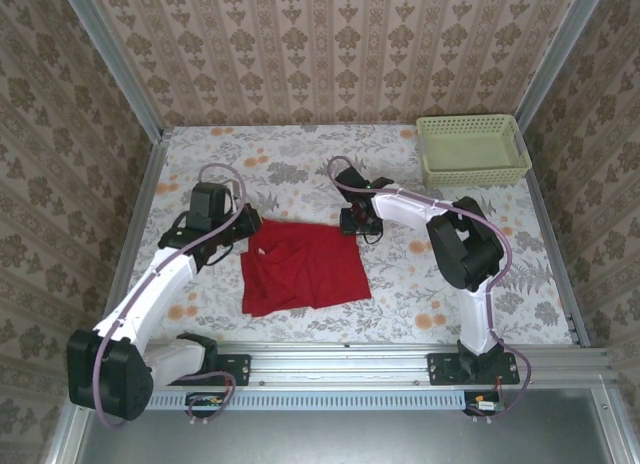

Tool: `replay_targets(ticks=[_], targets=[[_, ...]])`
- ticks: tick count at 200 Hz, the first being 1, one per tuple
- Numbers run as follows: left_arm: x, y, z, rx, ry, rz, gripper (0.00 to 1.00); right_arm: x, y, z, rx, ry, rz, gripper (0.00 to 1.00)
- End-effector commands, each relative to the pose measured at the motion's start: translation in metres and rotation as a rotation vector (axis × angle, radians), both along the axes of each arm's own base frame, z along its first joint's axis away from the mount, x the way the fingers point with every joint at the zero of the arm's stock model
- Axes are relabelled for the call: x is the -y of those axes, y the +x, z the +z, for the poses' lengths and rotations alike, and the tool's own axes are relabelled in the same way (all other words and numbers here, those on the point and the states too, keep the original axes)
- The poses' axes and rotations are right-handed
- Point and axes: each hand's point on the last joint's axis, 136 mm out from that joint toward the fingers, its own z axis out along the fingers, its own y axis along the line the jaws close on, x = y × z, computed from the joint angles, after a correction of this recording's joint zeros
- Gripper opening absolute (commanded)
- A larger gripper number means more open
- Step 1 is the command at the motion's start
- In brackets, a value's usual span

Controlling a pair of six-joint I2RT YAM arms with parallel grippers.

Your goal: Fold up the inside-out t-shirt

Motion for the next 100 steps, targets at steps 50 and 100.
replay_targets(ticks=[50,100], targets=[[-0.033,0.027,-0.082,-0.218,0.064,0.037,0.37,0.007,-0.003,-0.004,-0.006,-0.019,-0.014,0.57],[-0.065,0.006,-0.058,-0.257,0.310,0.152,0.71,0.005,-0.008,0.035,0.081,-0.011,0.017,0.61]])
